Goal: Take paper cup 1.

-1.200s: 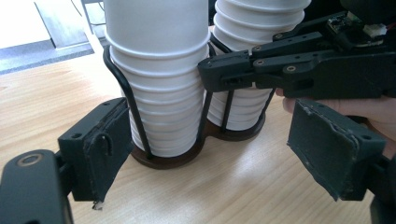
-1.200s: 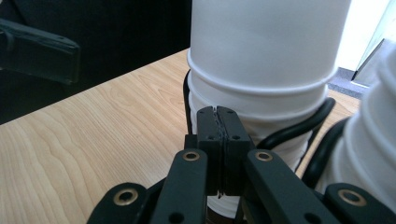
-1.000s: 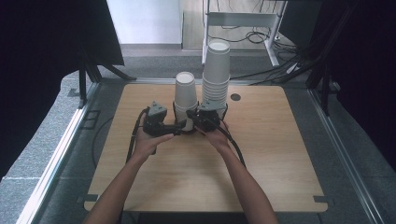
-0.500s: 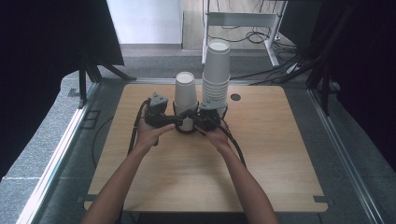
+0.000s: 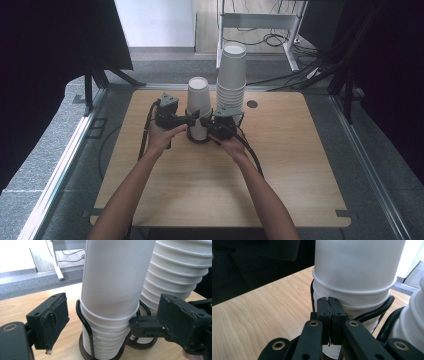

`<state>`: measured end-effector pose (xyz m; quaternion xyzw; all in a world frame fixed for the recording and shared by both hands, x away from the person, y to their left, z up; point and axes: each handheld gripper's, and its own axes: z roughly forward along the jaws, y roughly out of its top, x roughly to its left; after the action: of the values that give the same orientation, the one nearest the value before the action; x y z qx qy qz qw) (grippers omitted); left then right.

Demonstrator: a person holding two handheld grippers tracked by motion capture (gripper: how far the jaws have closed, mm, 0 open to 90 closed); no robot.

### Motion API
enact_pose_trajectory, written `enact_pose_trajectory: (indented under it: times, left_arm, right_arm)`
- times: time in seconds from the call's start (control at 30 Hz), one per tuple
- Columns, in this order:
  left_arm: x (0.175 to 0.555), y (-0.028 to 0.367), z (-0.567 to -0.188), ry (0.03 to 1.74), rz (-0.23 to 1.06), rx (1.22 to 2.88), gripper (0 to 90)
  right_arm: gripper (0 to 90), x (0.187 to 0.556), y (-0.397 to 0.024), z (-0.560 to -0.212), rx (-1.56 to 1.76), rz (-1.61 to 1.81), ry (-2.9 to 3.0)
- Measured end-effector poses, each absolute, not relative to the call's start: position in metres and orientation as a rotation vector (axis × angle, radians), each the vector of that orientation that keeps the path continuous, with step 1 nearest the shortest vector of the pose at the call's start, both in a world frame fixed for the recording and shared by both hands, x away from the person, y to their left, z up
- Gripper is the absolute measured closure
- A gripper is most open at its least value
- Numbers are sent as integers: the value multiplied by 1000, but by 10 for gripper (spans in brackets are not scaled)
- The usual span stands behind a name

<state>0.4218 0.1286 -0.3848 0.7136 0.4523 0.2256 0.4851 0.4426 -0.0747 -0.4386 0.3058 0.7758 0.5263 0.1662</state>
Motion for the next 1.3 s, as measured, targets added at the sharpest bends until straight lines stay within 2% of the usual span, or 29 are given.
enact_pose_trajectory:
  times: [0.7,1.3]
  left_arm:
    - [456,103,-387,1080,599,1829,61]
    - [475,94,-399,1112,566,1763,95]
  right_arm:
    - [887,444,-78,-438,876,1497,2218]
    - [889,446,-77,-434,864,1484,2226]
